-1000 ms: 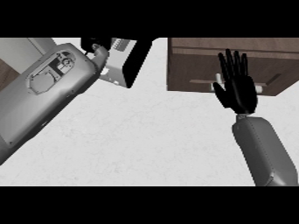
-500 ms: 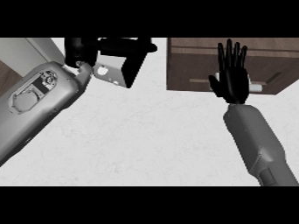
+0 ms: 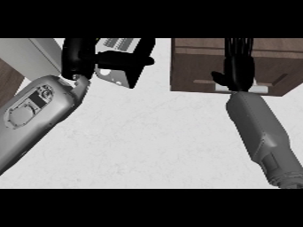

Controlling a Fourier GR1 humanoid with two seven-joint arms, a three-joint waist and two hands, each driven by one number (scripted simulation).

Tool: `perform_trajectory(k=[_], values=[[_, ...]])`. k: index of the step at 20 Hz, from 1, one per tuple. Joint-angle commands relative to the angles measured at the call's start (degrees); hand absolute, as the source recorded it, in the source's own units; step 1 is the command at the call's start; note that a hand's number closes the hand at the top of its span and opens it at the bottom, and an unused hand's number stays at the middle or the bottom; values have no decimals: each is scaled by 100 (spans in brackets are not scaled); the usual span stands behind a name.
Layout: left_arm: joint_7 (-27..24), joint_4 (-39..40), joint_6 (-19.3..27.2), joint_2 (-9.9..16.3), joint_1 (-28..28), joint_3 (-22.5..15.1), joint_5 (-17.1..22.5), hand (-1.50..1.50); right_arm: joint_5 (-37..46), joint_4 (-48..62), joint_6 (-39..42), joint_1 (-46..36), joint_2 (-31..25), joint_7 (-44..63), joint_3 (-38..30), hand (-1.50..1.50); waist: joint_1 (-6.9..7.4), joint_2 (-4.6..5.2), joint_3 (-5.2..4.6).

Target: Pick up the can, place it into the drawer and close the drawer

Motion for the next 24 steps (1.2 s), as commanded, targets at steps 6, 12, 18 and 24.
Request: perform_trajectory(k=[6, 12, 18, 24], values=[[-131, -317, -217, 204, 383, 145, -80, -150, -135, 1086, 668, -1329, -358, -184, -281, -150, 249, 200, 2], [-259, -423, -283, 262, 668, 228, -116, -150, -553, 1126, 734, -1530, -254, -672, -605, -150, 247, 221, 7], [-193, -679, -231, 322, 865, 260, -124, -150, -1587, 846, 1169, -1591, 57, -1640, -1337, -150, 190, 134, 17], [-537, -605, -176, 210, 1287, 230, -275, -150, -2354, 723, 1608, -1791, 189, -2088, -1963, -150, 17, 114, 3]])
